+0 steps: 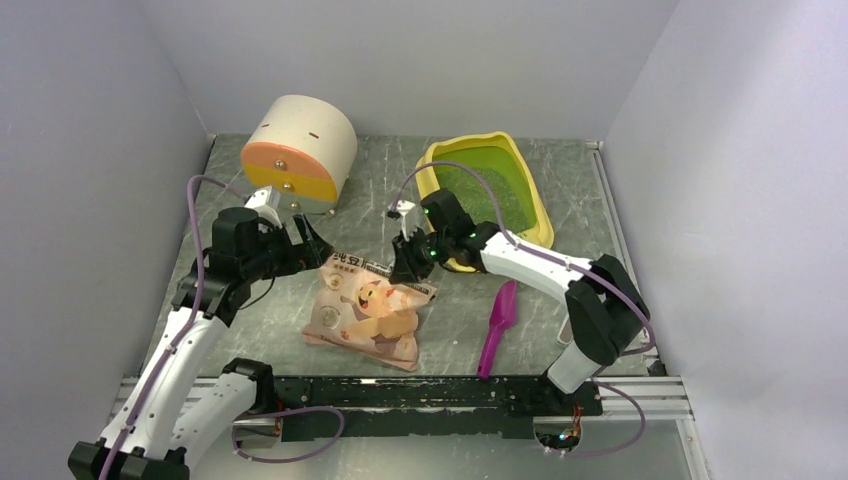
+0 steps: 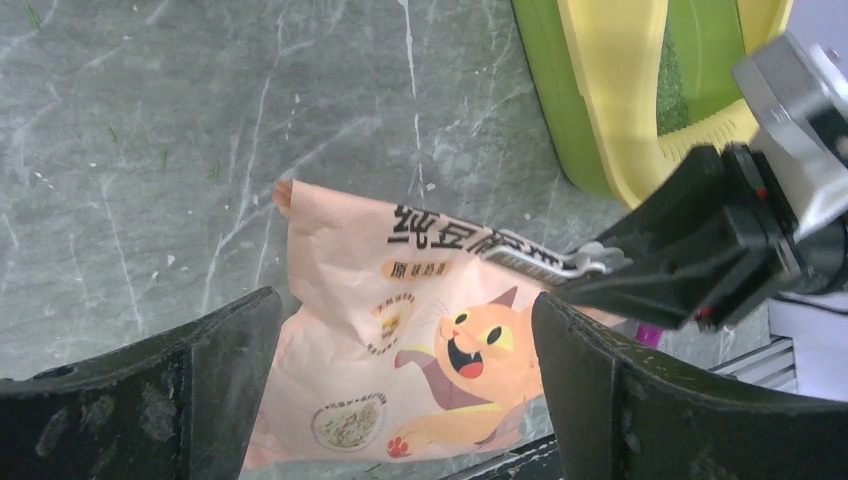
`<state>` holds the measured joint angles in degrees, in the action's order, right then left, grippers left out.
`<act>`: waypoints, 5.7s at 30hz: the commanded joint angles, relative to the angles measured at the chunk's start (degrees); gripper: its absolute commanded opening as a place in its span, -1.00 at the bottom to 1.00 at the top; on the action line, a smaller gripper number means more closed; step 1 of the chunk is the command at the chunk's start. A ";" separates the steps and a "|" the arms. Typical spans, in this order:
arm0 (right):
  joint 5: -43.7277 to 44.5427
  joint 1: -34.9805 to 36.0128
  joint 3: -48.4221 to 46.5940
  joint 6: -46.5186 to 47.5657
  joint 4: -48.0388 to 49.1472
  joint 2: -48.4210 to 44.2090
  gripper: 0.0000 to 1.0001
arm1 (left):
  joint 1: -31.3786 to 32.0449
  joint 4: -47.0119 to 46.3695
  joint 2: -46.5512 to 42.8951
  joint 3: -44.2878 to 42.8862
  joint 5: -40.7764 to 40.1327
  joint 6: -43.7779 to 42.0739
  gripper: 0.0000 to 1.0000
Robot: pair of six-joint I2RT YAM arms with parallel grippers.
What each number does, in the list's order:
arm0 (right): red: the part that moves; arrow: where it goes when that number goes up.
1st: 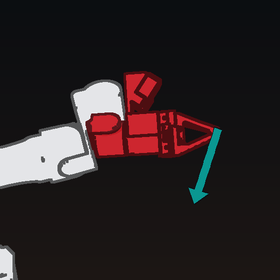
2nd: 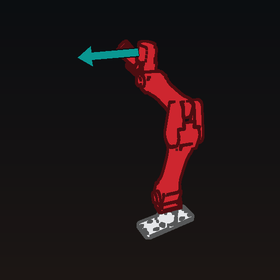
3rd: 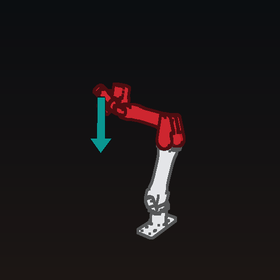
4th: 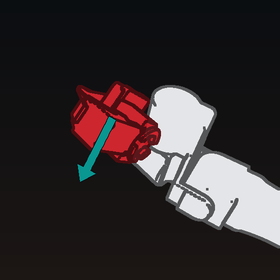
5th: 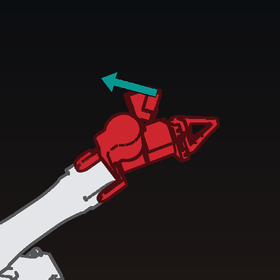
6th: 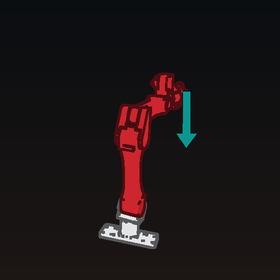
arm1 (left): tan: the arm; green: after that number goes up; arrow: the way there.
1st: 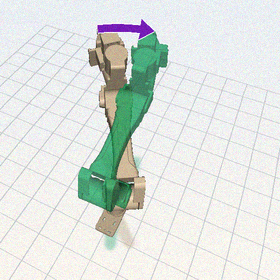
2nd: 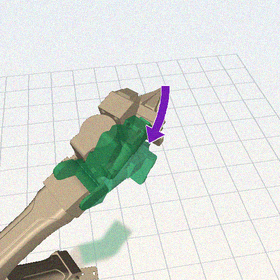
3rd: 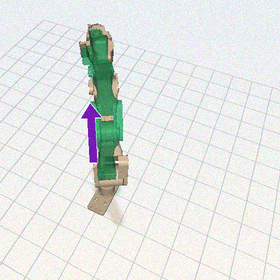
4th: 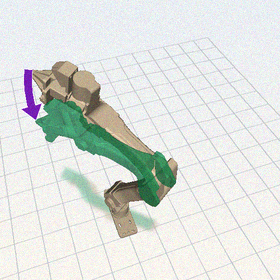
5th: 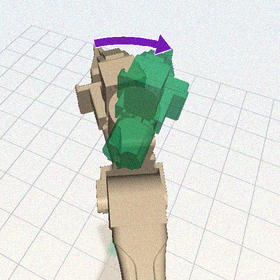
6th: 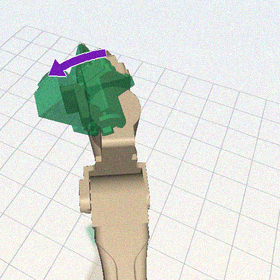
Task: Fill the litter box with clean litter
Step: Remove the clamp from the cat litter bag, then place the clamp at the center of the board, then open the cat litter bag at the center of the board.
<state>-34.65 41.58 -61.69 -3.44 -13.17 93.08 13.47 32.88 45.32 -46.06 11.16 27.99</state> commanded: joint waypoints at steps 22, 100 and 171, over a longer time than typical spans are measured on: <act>17.93 19.36 13.05 0.54 6.10 -14.77 -0.78 | -0.29 -2.77 10.63 8.65 6.58 16.23 -0.20; 47.09 17.64 31.97 -37.06 2.67 -38.64 -0.81 | -0.38 -1.12 2.49 0.54 -8.08 9.77 -0.91; 21.24 18.86 23.17 20.63 28.57 -25.18 -0.96 | -9.56 3.32 19.83 -6.96 17.31 -7.62 0.88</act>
<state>-9.67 59.83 -40.82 10.00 6.22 71.13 6.96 38.76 62.24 -53.65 16.99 23.90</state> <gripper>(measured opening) 0.020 0.946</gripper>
